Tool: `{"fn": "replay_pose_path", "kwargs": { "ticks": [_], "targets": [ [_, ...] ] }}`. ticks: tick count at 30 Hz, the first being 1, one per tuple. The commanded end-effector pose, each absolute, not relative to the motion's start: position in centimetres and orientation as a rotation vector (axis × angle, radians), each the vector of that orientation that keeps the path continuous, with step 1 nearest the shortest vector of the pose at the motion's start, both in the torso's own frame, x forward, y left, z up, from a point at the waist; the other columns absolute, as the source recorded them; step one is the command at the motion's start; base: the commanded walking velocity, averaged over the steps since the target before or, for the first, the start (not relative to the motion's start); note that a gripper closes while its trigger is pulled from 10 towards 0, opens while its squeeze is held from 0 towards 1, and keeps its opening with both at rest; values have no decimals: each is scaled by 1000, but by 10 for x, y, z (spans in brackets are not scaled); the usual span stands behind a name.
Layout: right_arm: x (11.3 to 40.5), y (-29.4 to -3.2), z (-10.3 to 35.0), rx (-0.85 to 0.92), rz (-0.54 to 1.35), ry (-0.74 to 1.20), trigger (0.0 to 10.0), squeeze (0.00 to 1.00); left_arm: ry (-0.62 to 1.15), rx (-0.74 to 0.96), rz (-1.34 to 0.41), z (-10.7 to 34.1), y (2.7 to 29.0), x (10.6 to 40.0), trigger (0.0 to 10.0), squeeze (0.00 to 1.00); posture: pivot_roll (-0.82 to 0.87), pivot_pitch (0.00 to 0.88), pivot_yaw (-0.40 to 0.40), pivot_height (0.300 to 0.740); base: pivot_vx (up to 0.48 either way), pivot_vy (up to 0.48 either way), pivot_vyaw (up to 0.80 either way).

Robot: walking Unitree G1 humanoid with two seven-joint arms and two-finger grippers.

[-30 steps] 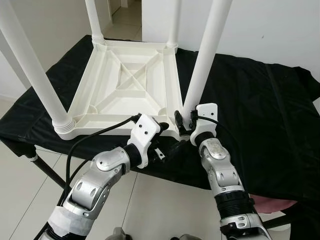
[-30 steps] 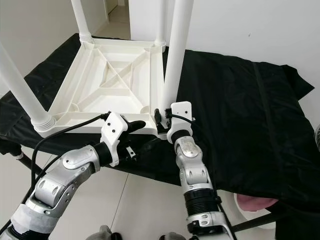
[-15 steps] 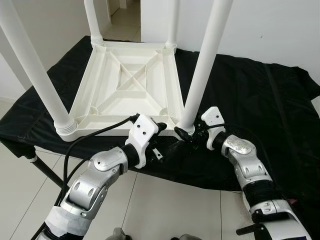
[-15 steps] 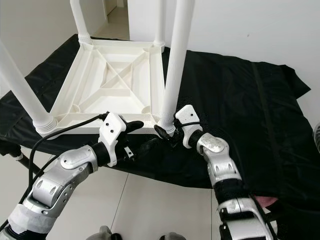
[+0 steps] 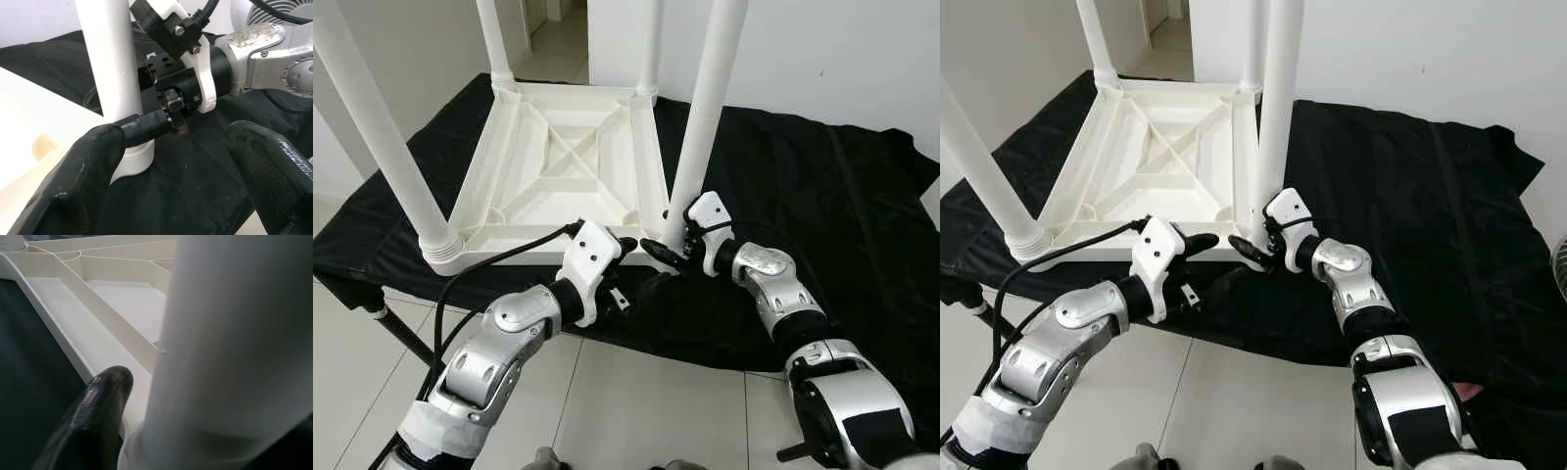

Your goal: Building children table

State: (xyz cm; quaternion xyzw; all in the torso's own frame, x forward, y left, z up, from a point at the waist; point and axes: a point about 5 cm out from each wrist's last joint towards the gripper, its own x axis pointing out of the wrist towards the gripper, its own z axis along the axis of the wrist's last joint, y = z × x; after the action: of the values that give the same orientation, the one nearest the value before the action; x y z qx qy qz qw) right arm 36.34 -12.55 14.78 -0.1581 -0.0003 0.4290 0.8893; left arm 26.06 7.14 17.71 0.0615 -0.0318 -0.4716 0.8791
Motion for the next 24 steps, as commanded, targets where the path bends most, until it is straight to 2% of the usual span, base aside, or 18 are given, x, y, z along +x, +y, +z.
{"fn": "replay_pose_path", "kwargs": {
  "ticks": [1, 10, 11, 20, 24],
  "targets": [
    [359, -121, 136, -332, 939, 54, 0, 0, -68, 133, -1014, 179, 72, 258, 10000, 0, -29, 20, 10, 740, 0, 0, 0],
    [357, -131, 129, -285, 937, 64, 0, 0, -72, 130, -1011, 180, 71, 258, 10000, 0, -28, 21, 4, 740, 0, 0, 0],
    [357, -132, 129, -279, 930, 54, 10000, 0, -74, 129, -1012, 180, 71, 259, 10000, 0, -43, 22, 3, 740, 0, 0, 0],
    [356, -134, 137, -227, 790, -33, 10000, 0, -68, 118, -1026, 177, 67, 257, 10000, 0, -70, 42, -1, 740, 0, 0, 0],
    [350, -130, 142, -216, 661, -88, 10000, 0, -66, 110, -1029, 177, 66, 256, 10000, 0, -80, 52, -1, 740, 0, 0, 0]
  ]
}}
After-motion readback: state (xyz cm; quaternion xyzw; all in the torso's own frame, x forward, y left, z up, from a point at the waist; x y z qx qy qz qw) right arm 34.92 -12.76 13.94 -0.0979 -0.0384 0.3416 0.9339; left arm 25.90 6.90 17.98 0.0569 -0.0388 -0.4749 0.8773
